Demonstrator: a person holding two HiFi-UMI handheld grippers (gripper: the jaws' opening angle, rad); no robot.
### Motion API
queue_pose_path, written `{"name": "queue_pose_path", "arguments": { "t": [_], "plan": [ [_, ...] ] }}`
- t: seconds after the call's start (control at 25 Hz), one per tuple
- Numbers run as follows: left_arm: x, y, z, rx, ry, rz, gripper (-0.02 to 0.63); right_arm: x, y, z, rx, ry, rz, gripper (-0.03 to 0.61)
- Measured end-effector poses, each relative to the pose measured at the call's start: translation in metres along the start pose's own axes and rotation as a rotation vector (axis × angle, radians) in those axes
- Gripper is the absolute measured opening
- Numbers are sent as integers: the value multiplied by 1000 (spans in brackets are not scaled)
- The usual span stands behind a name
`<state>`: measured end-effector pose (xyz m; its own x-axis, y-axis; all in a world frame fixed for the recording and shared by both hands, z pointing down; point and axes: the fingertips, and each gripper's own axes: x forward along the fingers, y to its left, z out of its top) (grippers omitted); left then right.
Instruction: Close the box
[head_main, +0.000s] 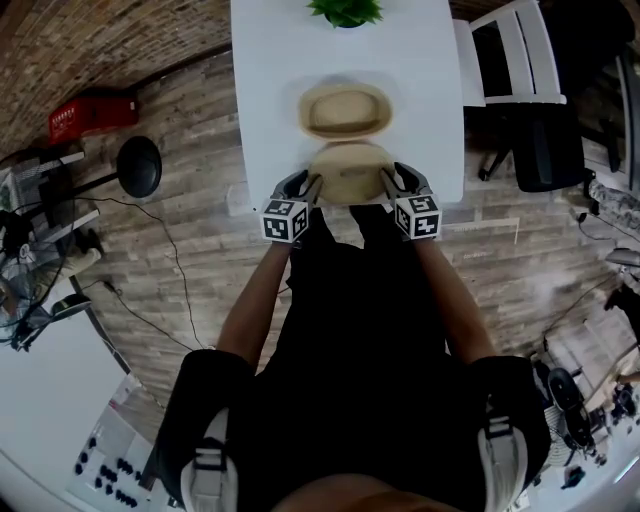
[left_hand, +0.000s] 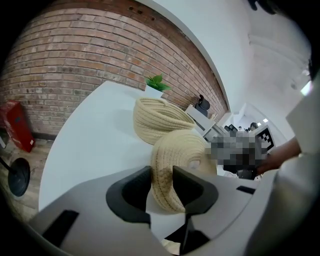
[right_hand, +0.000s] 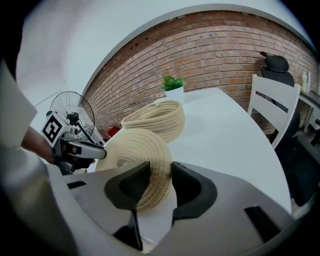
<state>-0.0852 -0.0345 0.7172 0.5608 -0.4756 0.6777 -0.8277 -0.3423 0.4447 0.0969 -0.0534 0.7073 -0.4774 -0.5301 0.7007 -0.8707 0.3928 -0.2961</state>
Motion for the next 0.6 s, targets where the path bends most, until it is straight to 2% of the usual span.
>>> {"name": "queue_pose_path", "arguments": {
  "t": [0.24, 0.6],
  "plan": [
    [-9, 0, 10, 11, -11, -7, 138, -8, 7, 14, 4, -38, 11, 124],
    [-32, -8, 37, 18, -95, 21, 138, -25, 19, 52, -3, -123, 7, 123]
  ]
}}
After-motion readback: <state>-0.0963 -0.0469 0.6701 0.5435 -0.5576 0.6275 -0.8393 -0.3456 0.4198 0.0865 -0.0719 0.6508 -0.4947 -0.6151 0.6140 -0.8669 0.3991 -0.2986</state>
